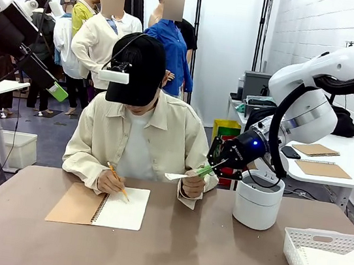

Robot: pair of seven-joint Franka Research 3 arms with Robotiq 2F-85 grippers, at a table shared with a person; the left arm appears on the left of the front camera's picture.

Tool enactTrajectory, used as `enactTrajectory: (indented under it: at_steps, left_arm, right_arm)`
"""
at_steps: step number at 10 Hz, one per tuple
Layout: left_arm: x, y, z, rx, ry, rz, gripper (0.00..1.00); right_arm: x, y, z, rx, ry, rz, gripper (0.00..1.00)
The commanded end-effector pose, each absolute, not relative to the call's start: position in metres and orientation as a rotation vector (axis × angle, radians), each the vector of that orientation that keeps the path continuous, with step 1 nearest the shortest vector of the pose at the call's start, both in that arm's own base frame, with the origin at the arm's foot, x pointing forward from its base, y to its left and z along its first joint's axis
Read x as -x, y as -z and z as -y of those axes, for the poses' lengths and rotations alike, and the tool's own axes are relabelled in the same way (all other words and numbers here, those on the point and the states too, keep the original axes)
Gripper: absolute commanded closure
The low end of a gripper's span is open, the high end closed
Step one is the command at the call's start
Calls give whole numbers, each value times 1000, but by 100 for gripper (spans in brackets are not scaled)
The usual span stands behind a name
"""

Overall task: Sort the paper based on its condition.
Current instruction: If a person hands you a paper, place it in the Organizing basket , and if it's crumpled, put it in the Trash can.

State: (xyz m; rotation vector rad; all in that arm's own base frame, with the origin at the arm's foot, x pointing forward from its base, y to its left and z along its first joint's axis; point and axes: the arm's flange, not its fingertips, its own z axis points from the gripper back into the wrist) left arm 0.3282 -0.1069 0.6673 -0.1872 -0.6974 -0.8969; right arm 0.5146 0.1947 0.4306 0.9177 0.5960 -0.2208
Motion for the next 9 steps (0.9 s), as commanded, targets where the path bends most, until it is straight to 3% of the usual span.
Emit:
enactTrajectory:
  at_steps: [1, 7, 9]
  left_arm:
    - [-329, -668, 107, 188, 892, 701, 0]
    - [-329, -668, 107, 188, 892, 701, 0]
    - [-329, -668, 107, 188, 892, 701, 0]
  right_arm:
    - [-517, -430, -192, -952, 213, -610, 100]
    - [-477, -506, -186, -815, 19, -528, 100]
    - [-464, -539, -173, -773, -37, -409, 100]
